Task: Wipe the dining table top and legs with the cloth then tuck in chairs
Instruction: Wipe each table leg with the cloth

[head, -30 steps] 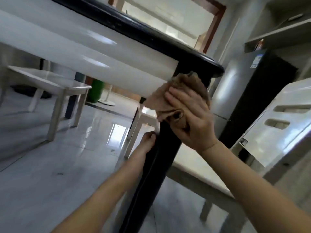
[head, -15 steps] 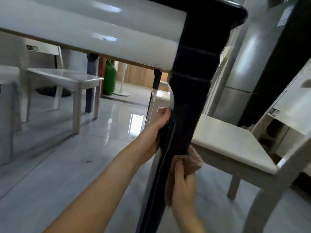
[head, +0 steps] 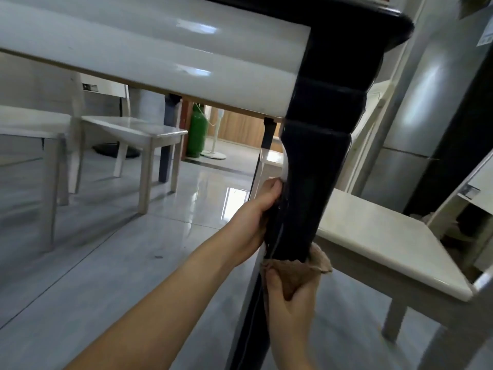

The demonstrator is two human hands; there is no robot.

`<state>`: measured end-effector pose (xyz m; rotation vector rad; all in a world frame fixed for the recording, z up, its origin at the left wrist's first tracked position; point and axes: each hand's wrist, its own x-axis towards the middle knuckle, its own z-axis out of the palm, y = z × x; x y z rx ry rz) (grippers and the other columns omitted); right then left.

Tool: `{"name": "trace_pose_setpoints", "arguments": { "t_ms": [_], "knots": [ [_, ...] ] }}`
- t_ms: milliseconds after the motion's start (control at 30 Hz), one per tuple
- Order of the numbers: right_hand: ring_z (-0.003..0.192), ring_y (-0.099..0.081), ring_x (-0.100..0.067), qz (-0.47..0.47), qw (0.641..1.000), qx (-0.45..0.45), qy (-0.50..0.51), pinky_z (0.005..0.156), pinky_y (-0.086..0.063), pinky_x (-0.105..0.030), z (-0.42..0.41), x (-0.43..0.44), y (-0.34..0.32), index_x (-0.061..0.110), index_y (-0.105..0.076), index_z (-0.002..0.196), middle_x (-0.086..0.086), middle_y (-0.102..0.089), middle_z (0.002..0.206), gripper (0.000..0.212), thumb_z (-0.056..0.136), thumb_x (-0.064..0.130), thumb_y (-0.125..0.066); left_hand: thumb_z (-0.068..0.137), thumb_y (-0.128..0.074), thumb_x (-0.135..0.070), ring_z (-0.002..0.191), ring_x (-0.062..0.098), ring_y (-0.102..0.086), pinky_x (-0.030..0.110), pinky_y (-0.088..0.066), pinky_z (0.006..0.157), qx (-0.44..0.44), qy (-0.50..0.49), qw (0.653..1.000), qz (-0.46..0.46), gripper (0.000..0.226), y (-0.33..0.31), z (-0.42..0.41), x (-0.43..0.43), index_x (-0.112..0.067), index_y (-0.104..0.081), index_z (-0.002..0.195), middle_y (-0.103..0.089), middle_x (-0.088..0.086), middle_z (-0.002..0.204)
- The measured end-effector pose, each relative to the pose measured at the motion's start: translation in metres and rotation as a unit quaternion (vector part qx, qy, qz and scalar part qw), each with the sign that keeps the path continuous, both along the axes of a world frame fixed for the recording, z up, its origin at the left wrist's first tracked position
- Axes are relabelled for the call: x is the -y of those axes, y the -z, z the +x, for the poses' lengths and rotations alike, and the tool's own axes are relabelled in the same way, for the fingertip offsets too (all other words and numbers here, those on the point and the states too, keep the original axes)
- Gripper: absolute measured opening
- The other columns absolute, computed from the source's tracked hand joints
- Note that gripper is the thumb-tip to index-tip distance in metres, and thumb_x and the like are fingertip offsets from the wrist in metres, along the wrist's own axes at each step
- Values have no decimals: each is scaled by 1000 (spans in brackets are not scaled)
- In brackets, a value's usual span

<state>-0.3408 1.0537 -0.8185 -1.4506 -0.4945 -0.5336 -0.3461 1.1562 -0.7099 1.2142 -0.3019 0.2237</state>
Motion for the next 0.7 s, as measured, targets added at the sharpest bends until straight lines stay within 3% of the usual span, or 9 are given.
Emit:
{"name": "trace_pose_setpoints", "arguments": {
  "t_ms": [100, 200, 333, 467, 567, 600, 700],
  "knots": [
    [108, -57, -4, -13, 999, 19, 24, 86, -49, -13, 3, -4, -16, 29, -39, 133, 4, -56, 123, 74, 68, 55, -63, 99, -34, -39, 119, 20, -57, 36, -45, 103, -9, -3, 1000, -8, 42, -1, -3, 1, -16, -47, 132, -57, 10, 131],
    [110, -56, -7, -14, 992, 105, 66, 90, -49, -16, 13, -7, -80, 20, -38, 135, 1, -55, 122, 71, 77, 55, -63, 99, -35, -38, 114, 16, -60, 26, -49, 96, -10, 15, 999, -37, 45, -2, -4, 3, -14, -47, 135, -60, 7, 129],
    [107, -52, -9, -29, 969, 165, 183, 86, -37, -7, 26, -14, -139, 12, -39, 135, 6, -50, 122, 72, 84, 59, -58, 100, -34, -36, 118, 17, -57, 26, -49, 95, -10, 19, 998, -57, 45, -2, -1, 2, -12, -44, 136, -56, 9, 134],
    [103, -60, -13, -2, 973, 110, 201, 84, -42, -8, 20, -22, -57, 18, -43, 131, 1, -60, 117, 74, 81, 72, -49, 101, -33, -32, 120, 18, -55, 29, -43, 100, -4, 38, 997, -69, 44, 2, 3, 0, -10, -41, 138, -55, 10, 132],
    [120, -55, -26, -45, 986, 67, 147, 102, -45, -41, 8, -15, 25, 53, -49, 121, -10, -55, 130, 48, 81, 77, -40, 100, -33, -34, 114, 15, -57, 29, -45, 98, -2, 39, 998, -57, 43, 1, 4, -2, -13, -44, 136, -57, 6, 129],
    [124, -52, -27, -51, 988, 53, 133, 104, -43, -42, 5, -14, 33, 57, -45, 122, -10, -52, 133, 43, 82, 74, -43, 100, -34, -35, 114, 13, -58, 29, -47, 97, 3, 41, 998, -53, 42, 2, 6, -3, -15, -46, 135, -58, 4, 129],
    [115, -57, -22, -12, 991, 61, 119, 94, -47, -28, 5, -17, 4, 40, -38, 126, -4, -53, 124, 48, 83, 52, -54, 99, -36, -37, 111, 10, -60, 25, -50, 93, 7, 34, 998, -42, 41, 3, 5, -1, -19, -47, 134, -62, -1, 122]
  ]
}}
